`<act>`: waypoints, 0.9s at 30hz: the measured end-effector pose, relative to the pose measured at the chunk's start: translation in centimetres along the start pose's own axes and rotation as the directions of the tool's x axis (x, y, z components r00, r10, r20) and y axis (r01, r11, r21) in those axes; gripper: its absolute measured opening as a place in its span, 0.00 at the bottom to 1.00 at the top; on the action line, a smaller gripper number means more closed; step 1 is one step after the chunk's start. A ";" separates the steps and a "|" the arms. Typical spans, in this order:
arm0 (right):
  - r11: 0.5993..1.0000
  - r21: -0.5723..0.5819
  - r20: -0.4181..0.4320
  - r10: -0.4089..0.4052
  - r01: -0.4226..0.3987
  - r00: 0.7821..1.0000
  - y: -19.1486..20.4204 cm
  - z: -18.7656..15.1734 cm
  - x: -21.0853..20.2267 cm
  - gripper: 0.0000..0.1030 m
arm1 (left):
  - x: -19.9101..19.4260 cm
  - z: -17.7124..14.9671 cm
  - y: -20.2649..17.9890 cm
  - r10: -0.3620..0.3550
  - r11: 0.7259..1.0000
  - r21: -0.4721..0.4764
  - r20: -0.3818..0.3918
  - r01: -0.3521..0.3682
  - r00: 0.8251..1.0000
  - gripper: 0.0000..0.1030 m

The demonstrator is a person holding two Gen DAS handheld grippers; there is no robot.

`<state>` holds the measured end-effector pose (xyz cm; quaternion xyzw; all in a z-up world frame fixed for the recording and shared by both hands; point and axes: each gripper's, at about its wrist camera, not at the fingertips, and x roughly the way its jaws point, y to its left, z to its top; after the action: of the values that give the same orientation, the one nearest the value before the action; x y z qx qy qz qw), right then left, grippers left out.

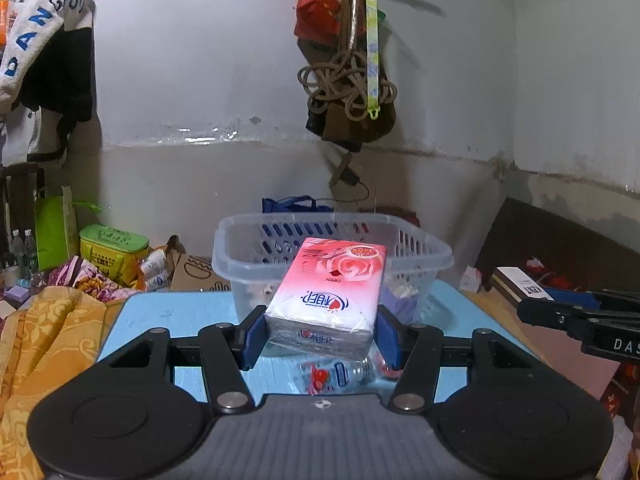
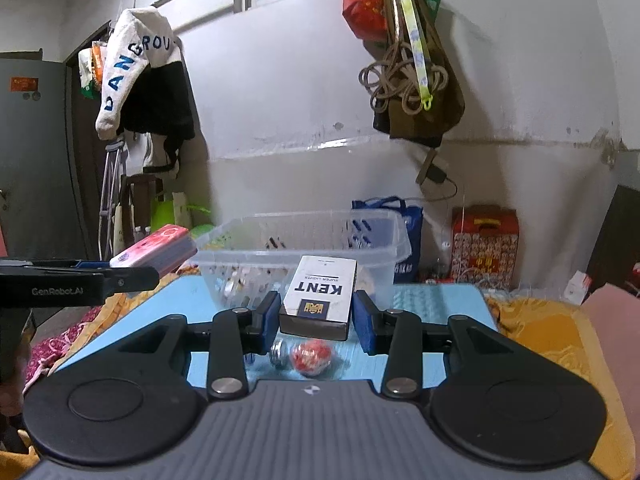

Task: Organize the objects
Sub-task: 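Lift the tissue pack and KENT pack and carry both over the basket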

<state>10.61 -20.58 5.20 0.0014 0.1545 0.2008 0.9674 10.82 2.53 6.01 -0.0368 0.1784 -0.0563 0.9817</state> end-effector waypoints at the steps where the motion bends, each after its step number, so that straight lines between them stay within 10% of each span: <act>1: 1.000 -0.004 0.002 -0.003 0.003 1.000 0.0 0.3 0.2 0.41 | 0.0 0.2 0.0 0.004 1.000 0.001 0.003 -0.004 1.000 0.57; 15: 0.997 -0.071 -0.058 -0.024 0.020 0.998 0.7 6.5 10.4 0.42 | 7.4 7.1 0.1 0.046 0.998 -0.045 -0.032 -0.047 0.998 0.57; 27: 0.997 -0.071 -0.111 -0.028 0.021 0.993 -0.8 5.3 16.4 0.42 | 14.9 7.3 1.5 0.104 0.992 -0.056 -0.083 -0.109 0.991 0.58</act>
<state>26.79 -14.68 5.30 -0.0457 0.2015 0.1940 0.9590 27.45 2.52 7.54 -0.0545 0.2207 0.0002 0.9738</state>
